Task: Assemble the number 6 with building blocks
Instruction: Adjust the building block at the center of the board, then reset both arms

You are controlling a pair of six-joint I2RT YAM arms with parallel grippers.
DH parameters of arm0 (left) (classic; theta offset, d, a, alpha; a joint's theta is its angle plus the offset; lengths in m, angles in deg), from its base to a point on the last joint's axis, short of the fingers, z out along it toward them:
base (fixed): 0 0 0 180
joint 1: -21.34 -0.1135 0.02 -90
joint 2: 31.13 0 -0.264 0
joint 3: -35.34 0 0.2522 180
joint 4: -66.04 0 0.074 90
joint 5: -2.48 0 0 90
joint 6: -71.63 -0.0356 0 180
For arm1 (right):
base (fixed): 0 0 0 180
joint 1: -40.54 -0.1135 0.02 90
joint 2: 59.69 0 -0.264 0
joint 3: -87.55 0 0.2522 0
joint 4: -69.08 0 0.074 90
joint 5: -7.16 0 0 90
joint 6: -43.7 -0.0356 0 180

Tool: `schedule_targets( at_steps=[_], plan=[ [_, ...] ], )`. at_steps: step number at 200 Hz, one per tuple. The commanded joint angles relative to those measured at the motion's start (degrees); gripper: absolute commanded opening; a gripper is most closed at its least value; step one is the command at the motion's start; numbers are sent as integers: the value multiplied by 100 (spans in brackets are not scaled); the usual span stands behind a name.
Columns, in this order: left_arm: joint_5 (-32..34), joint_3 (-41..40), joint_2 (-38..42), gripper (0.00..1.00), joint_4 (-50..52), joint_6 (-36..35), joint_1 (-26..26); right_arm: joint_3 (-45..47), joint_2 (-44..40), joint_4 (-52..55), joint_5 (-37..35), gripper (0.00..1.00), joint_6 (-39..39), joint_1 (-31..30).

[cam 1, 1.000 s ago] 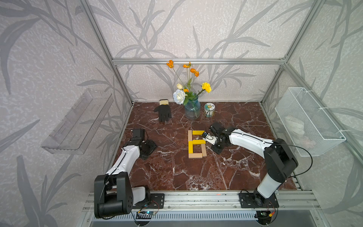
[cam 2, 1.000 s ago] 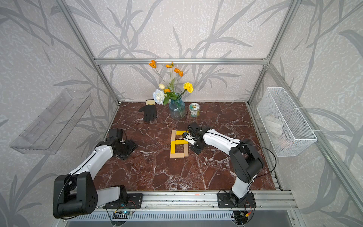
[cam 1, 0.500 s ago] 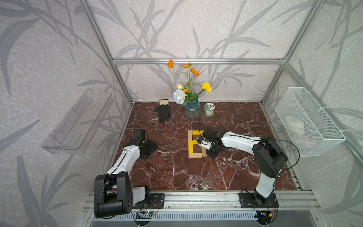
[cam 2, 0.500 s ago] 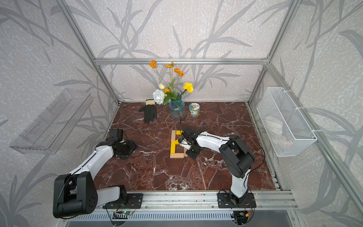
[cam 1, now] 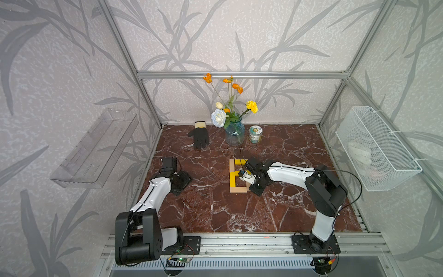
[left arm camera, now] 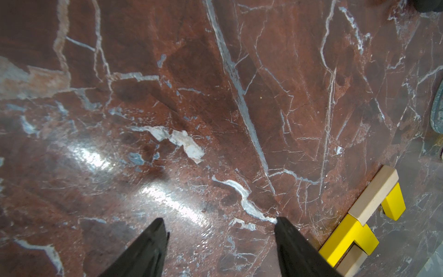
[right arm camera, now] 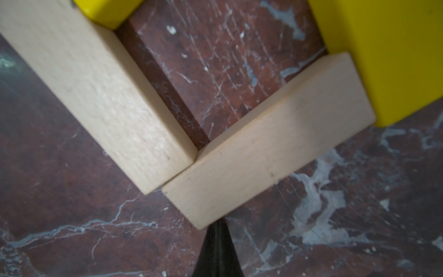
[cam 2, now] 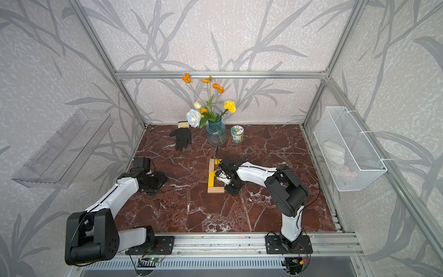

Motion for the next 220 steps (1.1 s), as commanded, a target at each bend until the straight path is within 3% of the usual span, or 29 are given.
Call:
schedule_targets(
  at_steps=[1,26,45,49,65,79,127,156,171,188,220],
  plan=[
    [19,-40,-18,73,-32,-110,29,-31,26,89,-120,0,-51,-30],
    [-12,-11,-48,73,-31,-94,32,1,-206,205,-298,0,-33,-31],
    [-40,87,-15,73,17,-85,27,-46,-568,428,-502,15,-63,-14],
    [-41,113,2,73,35,-85,28,-57,-675,457,-561,20,-67,-2],
    [-24,278,26,73,107,-93,39,-137,-1173,534,-748,69,-135,142],
    [6,480,17,73,153,-87,49,-288,-1573,557,-887,100,-254,375],
    [62,1369,-139,78,-78,56,232,-1280,-2428,593,-1035,99,-803,1682],
    [269,2191,-62,85,13,-219,344,-1306,-3096,217,-1023,99,-1157,2468],
    [521,2445,190,87,58,-535,358,-791,-3720,-245,-1075,99,-1310,2865],
    [1090,2361,561,89,81,-945,358,392,-4534,-1071,-1456,99,-1436,3105],
    [2538,642,1355,91,-1132,-1930,352,2582,-5264,-2394,-1814,99,-1844,3276]
  ],
)
